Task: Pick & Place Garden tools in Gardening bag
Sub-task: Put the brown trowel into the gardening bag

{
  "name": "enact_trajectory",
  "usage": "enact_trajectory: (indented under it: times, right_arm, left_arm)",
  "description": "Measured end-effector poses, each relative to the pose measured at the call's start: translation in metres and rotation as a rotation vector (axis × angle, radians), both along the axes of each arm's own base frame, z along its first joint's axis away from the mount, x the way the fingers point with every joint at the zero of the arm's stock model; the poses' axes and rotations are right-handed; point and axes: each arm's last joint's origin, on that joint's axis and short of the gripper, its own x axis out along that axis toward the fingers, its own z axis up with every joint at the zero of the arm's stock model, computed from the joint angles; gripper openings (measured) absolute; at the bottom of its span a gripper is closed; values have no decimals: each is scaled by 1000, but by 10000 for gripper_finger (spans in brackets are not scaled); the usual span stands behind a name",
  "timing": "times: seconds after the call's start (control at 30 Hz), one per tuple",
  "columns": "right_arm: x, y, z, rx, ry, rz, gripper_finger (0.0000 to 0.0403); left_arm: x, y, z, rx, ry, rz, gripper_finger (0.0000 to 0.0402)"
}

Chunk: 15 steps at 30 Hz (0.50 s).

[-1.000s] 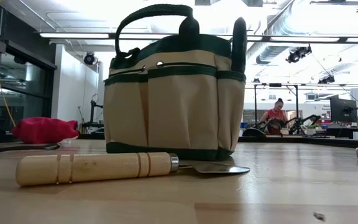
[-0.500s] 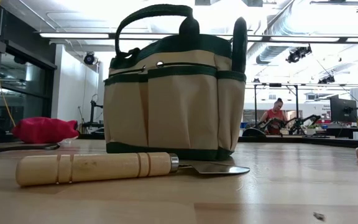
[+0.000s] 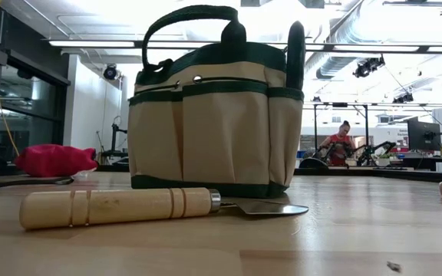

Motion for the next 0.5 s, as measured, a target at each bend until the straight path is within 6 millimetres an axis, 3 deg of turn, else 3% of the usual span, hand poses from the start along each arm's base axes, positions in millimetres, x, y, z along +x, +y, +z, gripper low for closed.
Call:
enact_trajectory:
  times: [0.5]
  right_arm:
    - [-9,10,1,2,45,-101,57]
  left_arm:
    - [-1,0,-5,-66,64,9,94]
